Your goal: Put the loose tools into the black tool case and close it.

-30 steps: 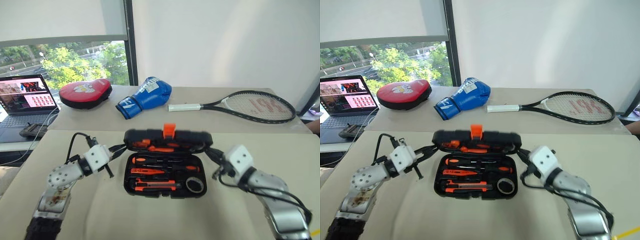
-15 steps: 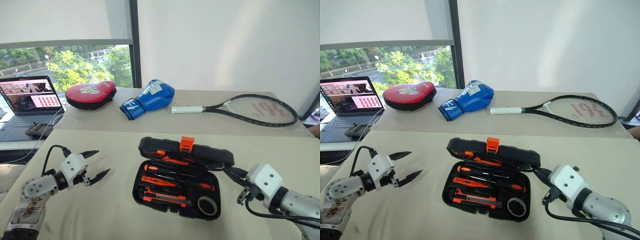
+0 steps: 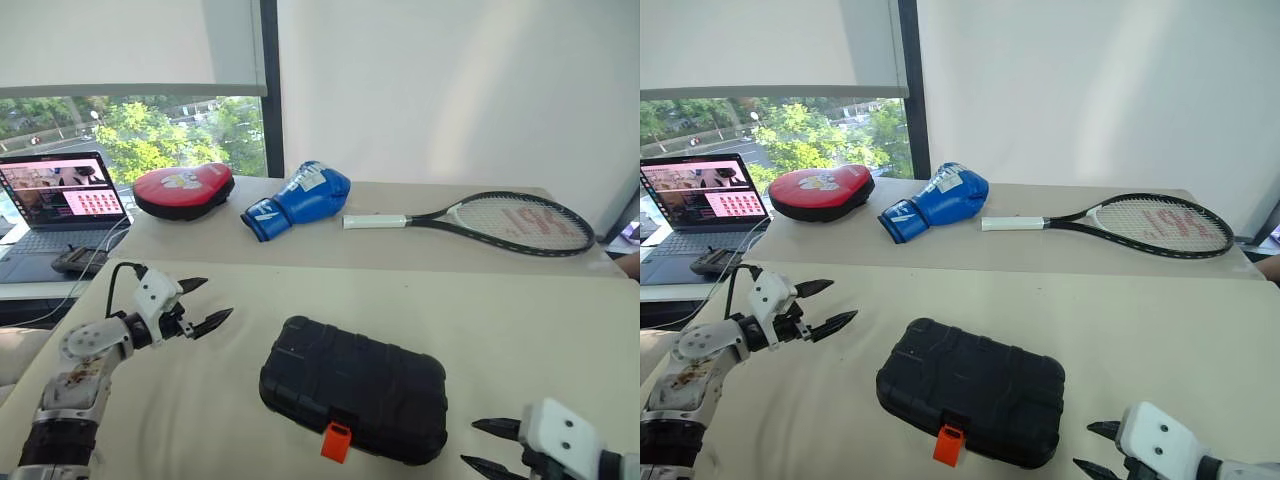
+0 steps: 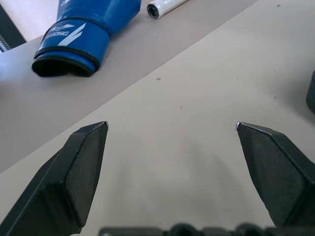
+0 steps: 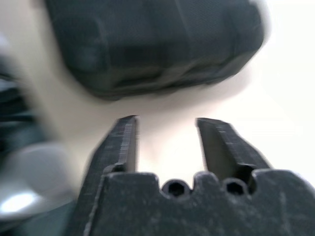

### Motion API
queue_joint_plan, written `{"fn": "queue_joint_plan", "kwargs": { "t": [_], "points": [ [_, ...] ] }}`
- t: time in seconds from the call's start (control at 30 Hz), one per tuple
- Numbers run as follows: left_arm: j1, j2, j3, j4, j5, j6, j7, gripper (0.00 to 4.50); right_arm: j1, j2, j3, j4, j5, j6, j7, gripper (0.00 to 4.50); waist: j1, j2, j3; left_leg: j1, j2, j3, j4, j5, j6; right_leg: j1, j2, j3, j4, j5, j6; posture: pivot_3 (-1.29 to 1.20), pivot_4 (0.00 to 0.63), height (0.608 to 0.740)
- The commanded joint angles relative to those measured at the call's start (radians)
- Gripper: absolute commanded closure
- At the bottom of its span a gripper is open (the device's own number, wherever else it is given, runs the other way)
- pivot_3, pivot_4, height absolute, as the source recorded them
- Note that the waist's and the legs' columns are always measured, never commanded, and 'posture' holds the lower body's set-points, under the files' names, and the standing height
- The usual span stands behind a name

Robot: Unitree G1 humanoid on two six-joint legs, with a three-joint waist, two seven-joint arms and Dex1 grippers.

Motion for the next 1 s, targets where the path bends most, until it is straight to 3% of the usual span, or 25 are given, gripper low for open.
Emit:
{"fn": "queue_joint_plan", "kwargs": {
  "t": [0.03,0.07,0.2,0.37,0.47,0.7,0.9,1.0],
  "points": [
    [-0.035,-0.001,-0.018,-0.065,-0.051,0.071,-0.041,0.0,0.072,-0.027,-0.159,-0.099,0.272,0.134,0.083,2.87,0.004,0.0,0.0,0.0,0.0,0.0,0.0,0.0,-0.001,0.0,0.0,0.0,0.0,0.0,0.0,0.0,0.15,0.74],
    [-0.04,-0.001,-0.022,-0.075,-0.057,0.084,-0.049,0.0,0.075,-0.045,-0.16,-0.106,0.306,0.136,0.081,3.2,0.004,0.0,0.0,0.001,0.001,0.0,0.0,-0.001,-0.001,0.0,0.0,0.0,0.0,0.0,0.0,0.0,0.15,0.74],
    [-0.077,-0.014,-0.028,-0.096,-0.079,0.147,-0.046,1.22,-0.047,-0.168,0.045,-0.108,0.366,0.15,-0.027,4.5,-0.001,-0.002,0.001,0.002,0.003,0.0,0.0,-0.002,-0.005,0.0,-0.001,0.001,0.0,0.0,-0.001,0.0,0.15,0.74],
    [-0.118,-0.028,-0.031,-0.177,-0.125,0.252,-0.031,3.23,-0.417,-0.24,0.477,-0.014,0.188,0.254,-0.184,4.5,-0.004,-0.005,0.002,-0.001,0.002,-0.001,0.001,0.002,-0.003,-0.002,0.0,0.0,0.001,0.0,-0.002,0.0,0.15,0.74],
    [-0.108,-0.014,-0.025,-0.239,-0.165,0.321,-0.042,4.32,-0.594,-0.222,0.585,0.063,0.136,0.313,-0.247,4.5,-0.007,-0.005,0.003,-0.004,0.0,0.0,0.0,0.006,-0.009,-0.005,0.001,0.0,0.001,0.0,-0.002,0.0,0.15,0.74],
    [-0.129,0.041,-0.022,-0.329,-0.256,0.471,-0.085,4.45,-1.049,-0.114,0.753,0.352,0.013,0.466,-0.385,4.5,-0.023,-0.01,0.006,-0.004,0.001,0.0,0.003,0.003,-0.003,-0.005,0.0,0.0,0.0,0.002,-0.005,0.0,0.15,0.74],
    [-0.167,0.079,-0.054,-0.35,-0.292,0.539,-0.146,4.45,-1.355,0.02,0.987,0.75,-0.223,0.272,-0.35,4.5,-0.024,-0.01,0.006,-0.007,0.0,0.001,0.001,0.011,-0.01,-0.009,0.006,-0.001,0.003,0.003,-0.006,0.0,0.15,0.74],
    [-0.199,0.087,-0.078,-0.353,-0.301,0.561,-0.179,4.45,-1.454,0.124,0.99,0.959,-0.243,0.159,-0.294,4.5,-0.032,-0.009,0.007,-0.011,-0.001,0.003,0.0,0.012,-0.012,-0.014,0.007,0.001,0.003,0.003,-0.007,0.0,0.15,0.74]
  ]
}}
